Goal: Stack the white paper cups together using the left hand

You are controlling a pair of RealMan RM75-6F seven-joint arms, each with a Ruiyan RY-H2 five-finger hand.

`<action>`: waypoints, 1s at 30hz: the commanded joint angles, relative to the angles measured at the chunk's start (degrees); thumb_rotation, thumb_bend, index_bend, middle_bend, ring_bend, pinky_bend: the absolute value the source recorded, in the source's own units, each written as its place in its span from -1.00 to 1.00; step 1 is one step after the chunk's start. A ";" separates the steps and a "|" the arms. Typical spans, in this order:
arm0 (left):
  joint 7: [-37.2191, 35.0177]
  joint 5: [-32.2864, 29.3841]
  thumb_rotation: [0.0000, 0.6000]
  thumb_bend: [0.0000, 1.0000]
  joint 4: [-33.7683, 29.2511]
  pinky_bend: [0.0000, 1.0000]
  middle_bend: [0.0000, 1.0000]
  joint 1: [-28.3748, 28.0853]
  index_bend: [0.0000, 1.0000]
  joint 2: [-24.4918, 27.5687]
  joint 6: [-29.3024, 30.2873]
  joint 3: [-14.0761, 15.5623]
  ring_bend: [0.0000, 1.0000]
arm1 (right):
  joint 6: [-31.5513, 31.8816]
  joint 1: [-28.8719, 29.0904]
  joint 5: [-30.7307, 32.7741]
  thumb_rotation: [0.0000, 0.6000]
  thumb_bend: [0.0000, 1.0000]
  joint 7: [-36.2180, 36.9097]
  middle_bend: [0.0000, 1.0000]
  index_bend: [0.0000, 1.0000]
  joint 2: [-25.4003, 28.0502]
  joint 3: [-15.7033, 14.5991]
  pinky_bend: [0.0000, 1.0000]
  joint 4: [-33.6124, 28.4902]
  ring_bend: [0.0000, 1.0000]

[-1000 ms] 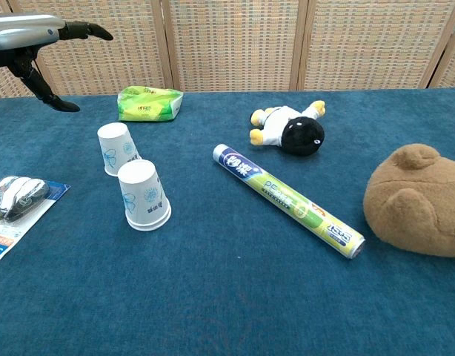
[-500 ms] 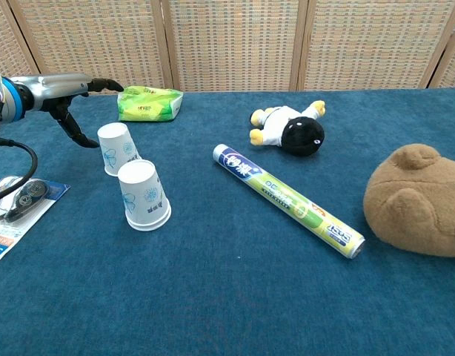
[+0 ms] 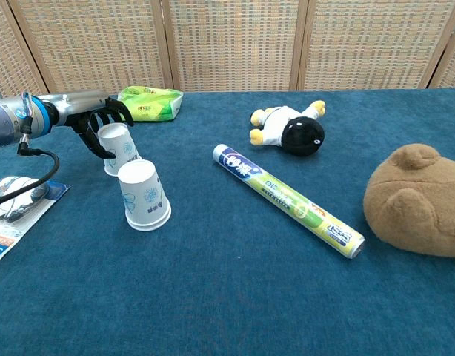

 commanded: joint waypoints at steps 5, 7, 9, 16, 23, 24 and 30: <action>-3.64 3.18 1.00 -0.54 3.37 -0.31 -0.17 -0.12 -0.29 -2.72 1.83 -0.14 -0.24 | 0.11 -0.08 -0.03 1.00 -1.00 0.38 -1.00 -1.00 0.12 0.00 -1.00 0.19 -1.00; -4.42 4.21 1.00 -0.54 3.61 -0.30 -0.13 0.11 -0.23 -2.88 3.04 -0.15 -0.20 | 0.04 -0.08 -0.11 1.00 -1.00 0.64 -1.00 -1.00 0.16 -0.06 -1.00 0.21 -1.00; -4.77 4.76 1.00 -0.54 3.44 -0.29 -0.10 0.31 -0.21 -2.65 3.57 -0.13 -0.18 | 0.04 -0.03 -0.14 1.00 -1.00 0.69 -1.00 -1.00 0.17 -0.03 -1.00 0.24 -1.00; -6.07 6.52 1.00 -0.54 -2.26 -0.29 -0.10 1.42 -0.20 1.14 6.44 -0.80 -0.18 | -0.12 0.19 -0.54 1.00 -1.00 0.63 -1.00 -1.00 0.12 -0.20 -1.00 -0.02 -1.00; -6.61 9.60 1.00 -0.54 -20.02 -0.29 -0.10 4.25 -0.20 13.49 11.09 -1.65 -0.18 | -0.22 0.36 -0.86 1.00 -1.00 0.22 -1.00 -1.00 0.01 -0.42 -1.00 -0.36 -1.00; -6.66 10.44 1.00 -0.54 -23.90 -0.29 -0.10 4.97 -0.20 16.47 11.65 -1.53 -0.18 | -0.23 0.37 -0.94 1.00 -1.00 0.17 -1.00 -1.00 0.01 -0.48 -1.00 -0.47 -1.00; -8.73 14.99 1.00 -0.54 -39.38 -0.37 -0.10 8.37 -0.20 28.45 12.72 0.57 -0.18 | 0.15 0.31 -1.56 1.00 -1.00 -0.48 -1.00 -1.00 0.11 -0.83 -1.00 -1.44 -1.00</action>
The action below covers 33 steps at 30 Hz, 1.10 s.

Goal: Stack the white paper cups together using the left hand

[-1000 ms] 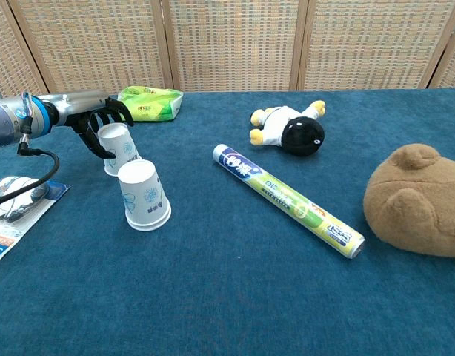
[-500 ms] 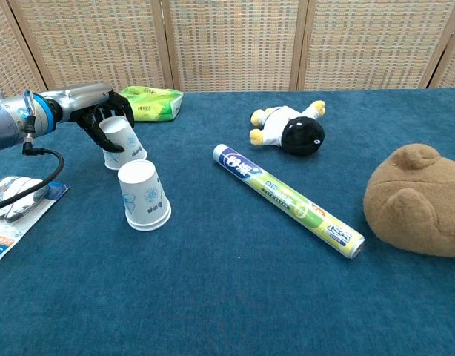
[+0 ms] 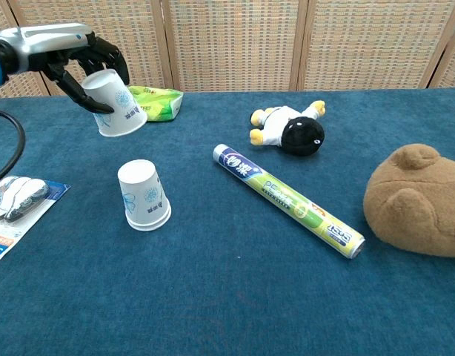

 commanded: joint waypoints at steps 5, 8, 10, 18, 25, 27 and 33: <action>-6.02 8.29 1.00 -0.54 -13.57 -0.43 -0.10 4.35 -0.20 11.74 1.94 3.36 -0.20 | 0.67 -0.19 -0.77 1.00 -1.00 -0.41 -1.00 -1.00 0.12 -0.37 -1.00 -0.80 -1.00; -6.89 9.83 1.00 -0.54 -13.35 -0.46 -0.11 4.46 -0.20 11.65 1.96 4.22 -0.21 | 0.88 -0.23 -1.00 1.00 -1.00 -0.47 -1.00 -1.00 0.16 -0.44 -1.00 -1.02 -1.00; -6.24 10.17 1.00 -0.54 -12.46 -0.48 -0.11 4.32 -0.20 10.54 1.70 4.91 -0.21 | 1.13 -0.33 -1.15 1.00 -1.00 -0.35 -1.00 -1.00 0.26 -0.46 -1.00 -1.18 -1.00; -5.90 9.94 1.00 -0.54 -10.10 -0.58 -0.14 3.20 -0.20 5.76 1.03 5.49 -0.24 | 1.28 -0.49 -0.95 1.00 -1.00 0.20 -1.00 -1.00 0.59 -0.32 -1.00 -1.26 -1.00; -2.92 9.52 1.00 -0.54 -11.18 -0.61 -0.15 2.37 -0.20 4.64 1.02 5.50 -0.26 | 1.50 -0.72 -0.71 1.00 -1.00 0.75 -1.00 -1.00 0.86 -0.19 -1.00 -1.27 -1.00; -1.61 9.21 1.00 -0.54 -11.04 -0.61 -0.15 2.32 -0.20 4.29 1.31 5.51 -0.26 | 1.49 -0.76 -0.66 1.00 -1.00 0.81 -1.00 -1.00 0.92 -0.21 -1.00 -1.27 -1.00; 2.02 7.47 1.00 -0.54 -10.46 -0.64 -0.16 2.19 -0.20 2.92 1.46 5.83 -0.29 | 1.59 -0.87 -0.67 1.00 -1.00 0.93 -1.00 -1.00 1.04 -0.22 -1.00 -1.37 -1.00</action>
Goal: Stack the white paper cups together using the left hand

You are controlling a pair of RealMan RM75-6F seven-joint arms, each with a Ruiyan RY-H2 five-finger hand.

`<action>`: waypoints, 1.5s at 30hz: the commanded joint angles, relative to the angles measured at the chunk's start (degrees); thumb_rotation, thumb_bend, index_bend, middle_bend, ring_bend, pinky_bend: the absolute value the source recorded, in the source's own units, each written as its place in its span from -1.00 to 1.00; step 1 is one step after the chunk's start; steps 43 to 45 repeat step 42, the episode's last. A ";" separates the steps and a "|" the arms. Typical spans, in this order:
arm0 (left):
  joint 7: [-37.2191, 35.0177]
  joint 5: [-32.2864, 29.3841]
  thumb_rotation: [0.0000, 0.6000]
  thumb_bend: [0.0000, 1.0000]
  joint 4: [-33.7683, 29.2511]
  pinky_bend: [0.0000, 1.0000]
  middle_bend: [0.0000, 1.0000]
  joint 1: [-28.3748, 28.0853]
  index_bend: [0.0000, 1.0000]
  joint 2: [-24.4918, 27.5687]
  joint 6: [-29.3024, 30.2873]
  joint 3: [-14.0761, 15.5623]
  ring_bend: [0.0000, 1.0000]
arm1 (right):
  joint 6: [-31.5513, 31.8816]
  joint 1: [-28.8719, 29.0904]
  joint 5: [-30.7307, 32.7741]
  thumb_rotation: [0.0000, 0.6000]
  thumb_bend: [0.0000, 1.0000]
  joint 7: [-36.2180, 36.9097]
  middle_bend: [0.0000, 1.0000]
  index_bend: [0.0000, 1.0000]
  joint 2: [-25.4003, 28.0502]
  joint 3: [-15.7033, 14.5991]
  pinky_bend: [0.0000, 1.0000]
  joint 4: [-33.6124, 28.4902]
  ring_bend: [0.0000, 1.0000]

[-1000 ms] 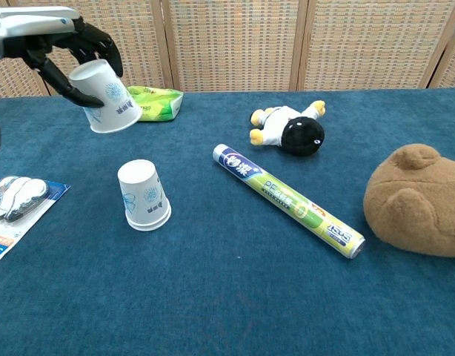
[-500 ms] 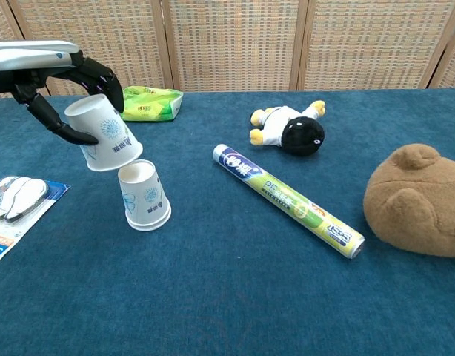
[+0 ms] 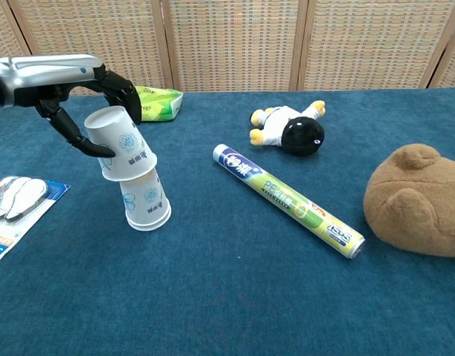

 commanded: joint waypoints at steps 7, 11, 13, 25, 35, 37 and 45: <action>-0.32 -0.70 1.00 -0.55 -0.61 -0.74 -0.74 -0.39 -0.50 -0.74 -0.57 0.39 -0.82 | -0.11 0.08 0.07 1.00 -1.00 -0.06 -1.00 -1.00 -0.01 0.07 -1.00 -0.06 -1.00; -3.32 1.69 1.00 -0.55 -0.47 -0.87 -1.00 -0.21 -0.99 -0.23 0.38 0.62 -1.00 | -0.26 0.12 0.22 1.00 -1.00 -0.30 -1.00 -1.00 -0.10 0.07 -1.00 0.00 -1.00; -4.09 2.46 1.00 -0.55 -0.50 -0.93 -1.00 0.06 -1.00 -0.01 1.22 0.64 -1.00 | -0.25 0.12 0.20 1.00 -1.00 -0.34 -1.00 -1.00 -0.12 0.06 -1.00 0.00 -1.00; 1.97 3.25 1.00 -0.57 -1.60 -1.00 -1.00 14.82 -1.00 5.38 23.85 3.04 -1.00 | -0.19 0.14 -0.62 1.00 -1.00 -0.88 -1.00 -1.00 -0.25 -0.48 -1.00 -0.42 -1.00; 7.61 -1.60 1.00 -0.59 -0.57 -1.00 -1.00 30.73 -1.00 3.56 42.36 5.66 -1.00 | 0.83 -0.11 -2.48 1.00 -1.00 -1.32 -1.00 -1.00 -0.08 -1.21 -1.00 -1.22 -1.00; 6.65 -1.25 1.00 -0.59 -0.74 -1.00 -1.00 31.84 -1.00 3.85 42.89 6.11 -1.00 | 1.11 -0.19 -2.90 1.00 -1.00 -1.48 -1.00 -1.00 -0.07 -1.37 -1.00 -1.44 -1.00; 4.86 -0.12 1.00 -0.59 -1.41 -1.00 -1.00 33.30 -1.00 4.88 42.29 6.71 -1.00 | 1.76 -0.40 -3.81 1.00 -1.00 -1.85 -1.00 -1.00 0.01 -1.74 -1.00 -1.97 -1.00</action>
